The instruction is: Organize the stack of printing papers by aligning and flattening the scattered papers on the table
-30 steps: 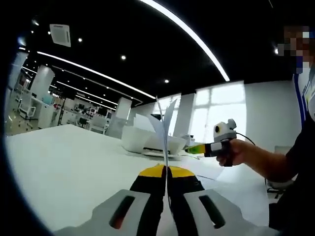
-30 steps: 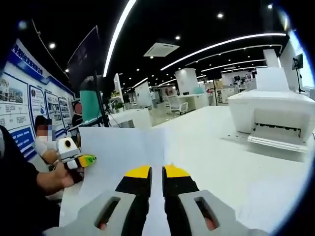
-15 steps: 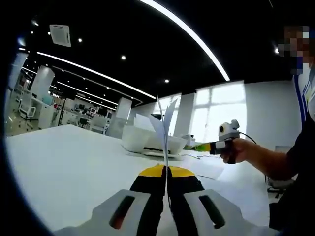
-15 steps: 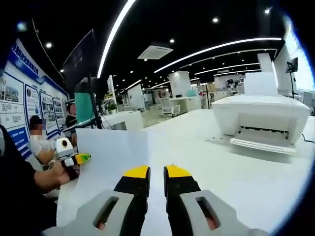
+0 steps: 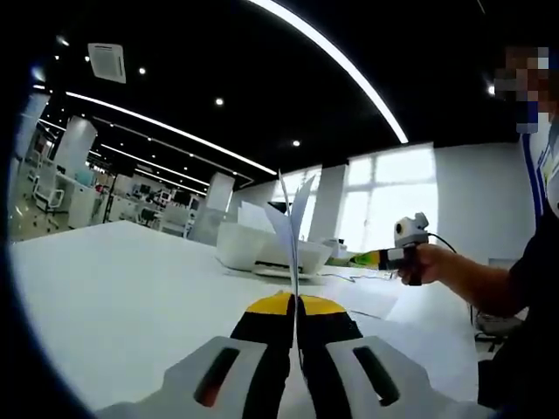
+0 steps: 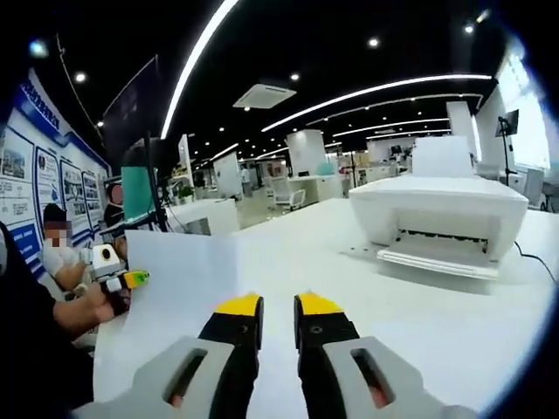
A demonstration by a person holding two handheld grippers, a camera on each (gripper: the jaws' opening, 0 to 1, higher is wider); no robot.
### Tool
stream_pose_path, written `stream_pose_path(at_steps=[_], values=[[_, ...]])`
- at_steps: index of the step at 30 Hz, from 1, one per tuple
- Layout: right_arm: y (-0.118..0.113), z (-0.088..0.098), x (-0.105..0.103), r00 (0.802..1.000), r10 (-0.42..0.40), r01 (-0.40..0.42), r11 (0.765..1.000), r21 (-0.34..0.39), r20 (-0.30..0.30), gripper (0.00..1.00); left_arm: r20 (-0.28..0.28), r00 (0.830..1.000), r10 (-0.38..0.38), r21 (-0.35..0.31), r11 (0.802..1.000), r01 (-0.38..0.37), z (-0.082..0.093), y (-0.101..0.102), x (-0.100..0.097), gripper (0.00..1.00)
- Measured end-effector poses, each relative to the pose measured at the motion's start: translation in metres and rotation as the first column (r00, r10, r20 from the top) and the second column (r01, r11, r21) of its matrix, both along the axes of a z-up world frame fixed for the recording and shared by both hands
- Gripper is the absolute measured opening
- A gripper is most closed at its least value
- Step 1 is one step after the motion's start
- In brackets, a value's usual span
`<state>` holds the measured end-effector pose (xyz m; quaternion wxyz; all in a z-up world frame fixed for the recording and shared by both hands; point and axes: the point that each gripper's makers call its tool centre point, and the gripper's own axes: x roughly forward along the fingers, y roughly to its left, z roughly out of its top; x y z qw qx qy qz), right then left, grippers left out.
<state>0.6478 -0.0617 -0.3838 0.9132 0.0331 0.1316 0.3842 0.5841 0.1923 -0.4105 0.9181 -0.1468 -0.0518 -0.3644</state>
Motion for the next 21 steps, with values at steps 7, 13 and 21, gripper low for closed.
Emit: stream_pose_path(at_steps=[7,13,21], values=[[-0.016,-0.001,0.001,1.000,-0.024,0.024,1.000,-0.014,-0.002,0.13,-0.001,1.000,-0.001,0.000,1.000,0.001,0.000,-0.002,-0.001,0.07],[-0.035,0.002,0.004,0.998,-0.061,0.061,0.998,-0.019,0.006,0.15,-0.001,1.000,-0.002,0.003,1.000,0.002,0.001,-0.003,-0.002,0.07],[-0.062,0.008,0.011,0.993,-0.113,0.113,0.993,-0.023,0.017,0.18,-0.003,1.000,-0.002,0.005,1.000,0.002,0.000,-0.003,-0.002,0.07]])
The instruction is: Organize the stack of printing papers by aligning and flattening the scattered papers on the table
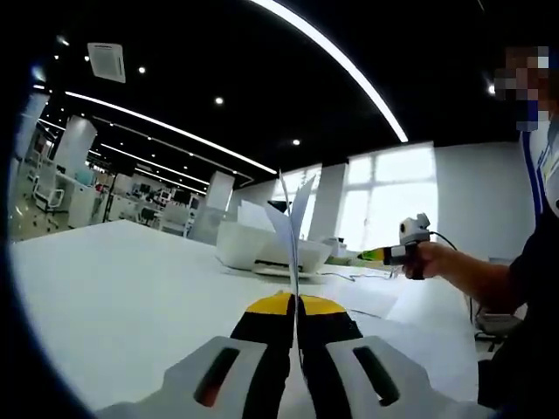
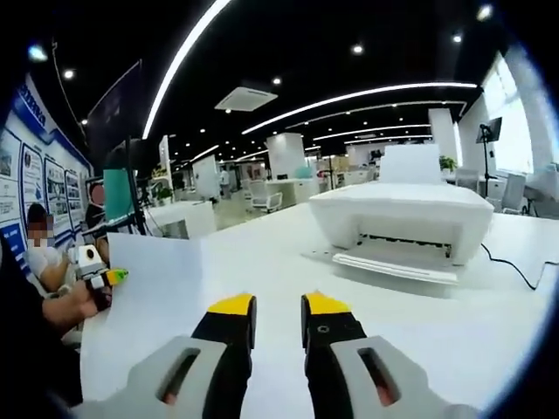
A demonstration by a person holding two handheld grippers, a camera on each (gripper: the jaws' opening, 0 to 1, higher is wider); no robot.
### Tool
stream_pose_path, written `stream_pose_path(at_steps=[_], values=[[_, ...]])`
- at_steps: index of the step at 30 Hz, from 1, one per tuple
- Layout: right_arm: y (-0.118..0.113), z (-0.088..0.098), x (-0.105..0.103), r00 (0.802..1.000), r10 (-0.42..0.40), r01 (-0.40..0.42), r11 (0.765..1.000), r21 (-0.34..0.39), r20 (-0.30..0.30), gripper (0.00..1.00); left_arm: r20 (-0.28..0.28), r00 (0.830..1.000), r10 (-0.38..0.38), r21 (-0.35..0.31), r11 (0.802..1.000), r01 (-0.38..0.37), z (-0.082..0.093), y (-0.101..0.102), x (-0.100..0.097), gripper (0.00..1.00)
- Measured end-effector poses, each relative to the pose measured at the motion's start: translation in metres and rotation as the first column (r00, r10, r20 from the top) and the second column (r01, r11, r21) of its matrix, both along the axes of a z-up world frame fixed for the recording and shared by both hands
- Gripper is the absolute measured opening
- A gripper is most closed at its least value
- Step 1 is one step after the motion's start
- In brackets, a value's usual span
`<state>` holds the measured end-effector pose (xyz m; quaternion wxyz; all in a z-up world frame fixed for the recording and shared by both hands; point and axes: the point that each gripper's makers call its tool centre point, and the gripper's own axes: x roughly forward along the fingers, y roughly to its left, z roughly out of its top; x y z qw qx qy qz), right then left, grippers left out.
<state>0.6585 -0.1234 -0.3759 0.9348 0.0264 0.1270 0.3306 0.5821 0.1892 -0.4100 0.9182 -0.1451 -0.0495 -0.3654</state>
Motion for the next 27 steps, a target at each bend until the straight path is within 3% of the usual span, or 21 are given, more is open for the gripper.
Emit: stream_pose_path(at_steps=[10,27], values=[[-0.030,-0.001,0.003,0.998,-0.058,0.059,0.998,-0.011,0.003,0.21,0.001,1.000,0.000,0.000,1.000,0.000,0.000,0.001,0.000,0.07],[-0.076,-0.016,0.020,0.986,-0.165,0.165,0.985,-0.041,0.001,0.40,-0.002,1.000,-0.002,0.006,1.000,0.002,-0.002,0.001,0.001,0.07]])
